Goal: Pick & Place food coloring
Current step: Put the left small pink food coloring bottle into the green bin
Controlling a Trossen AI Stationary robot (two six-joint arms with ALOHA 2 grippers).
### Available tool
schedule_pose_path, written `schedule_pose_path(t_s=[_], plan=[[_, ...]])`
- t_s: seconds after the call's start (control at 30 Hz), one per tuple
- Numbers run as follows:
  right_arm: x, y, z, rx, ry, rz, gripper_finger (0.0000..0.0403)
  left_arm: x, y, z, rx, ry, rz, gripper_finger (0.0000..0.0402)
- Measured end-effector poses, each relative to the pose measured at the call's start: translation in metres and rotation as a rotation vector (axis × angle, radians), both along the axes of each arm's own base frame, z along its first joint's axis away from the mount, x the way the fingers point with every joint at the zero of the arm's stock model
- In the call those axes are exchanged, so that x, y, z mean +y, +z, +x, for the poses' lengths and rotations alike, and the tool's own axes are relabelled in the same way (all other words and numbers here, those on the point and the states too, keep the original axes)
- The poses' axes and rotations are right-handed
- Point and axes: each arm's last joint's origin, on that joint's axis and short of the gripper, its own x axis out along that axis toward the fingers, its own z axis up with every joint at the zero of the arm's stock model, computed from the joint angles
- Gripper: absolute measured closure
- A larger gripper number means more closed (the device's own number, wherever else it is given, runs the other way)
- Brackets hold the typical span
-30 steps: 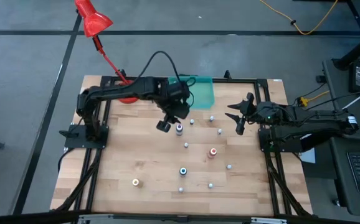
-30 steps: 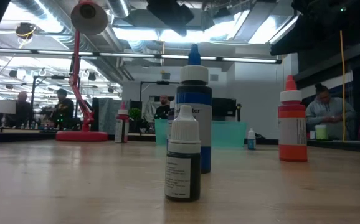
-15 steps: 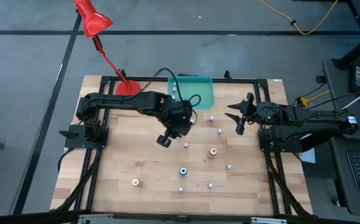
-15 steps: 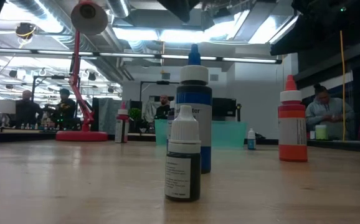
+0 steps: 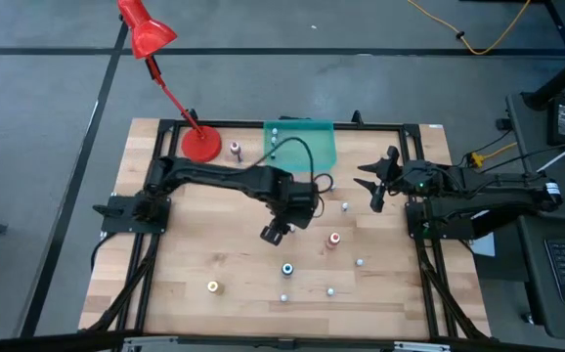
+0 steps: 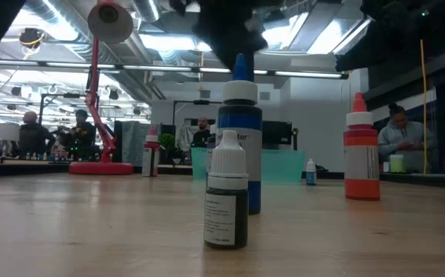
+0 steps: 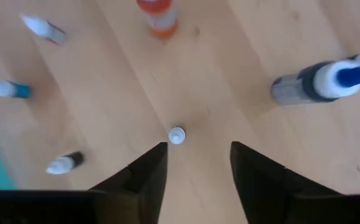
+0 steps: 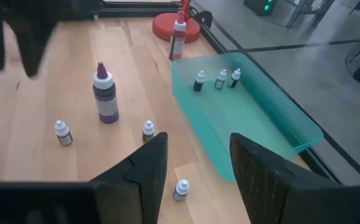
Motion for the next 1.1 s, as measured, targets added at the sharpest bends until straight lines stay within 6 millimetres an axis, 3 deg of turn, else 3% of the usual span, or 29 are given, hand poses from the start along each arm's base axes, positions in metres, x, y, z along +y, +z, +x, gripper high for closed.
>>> schedule_pose_path(t_s=[0.23,0.43,1.1], plan=[[0.0,0.0,0.0,-0.008,-0.012,0.025,0.0228,-0.001,-0.047,0.019,0.09,-0.008,0.019,0.0169],[0.0,0.0,0.0,-0.006,-0.011,0.025,0.0228,-0.001,-0.077,0.028,0.141,-0.017,0.04,0.0161],[0.001,-0.001,0.0,-0.005,0.013,0.033,0.0228,0.021,-0.101,0.038,0.151,0.024,0.007,0.0214]])
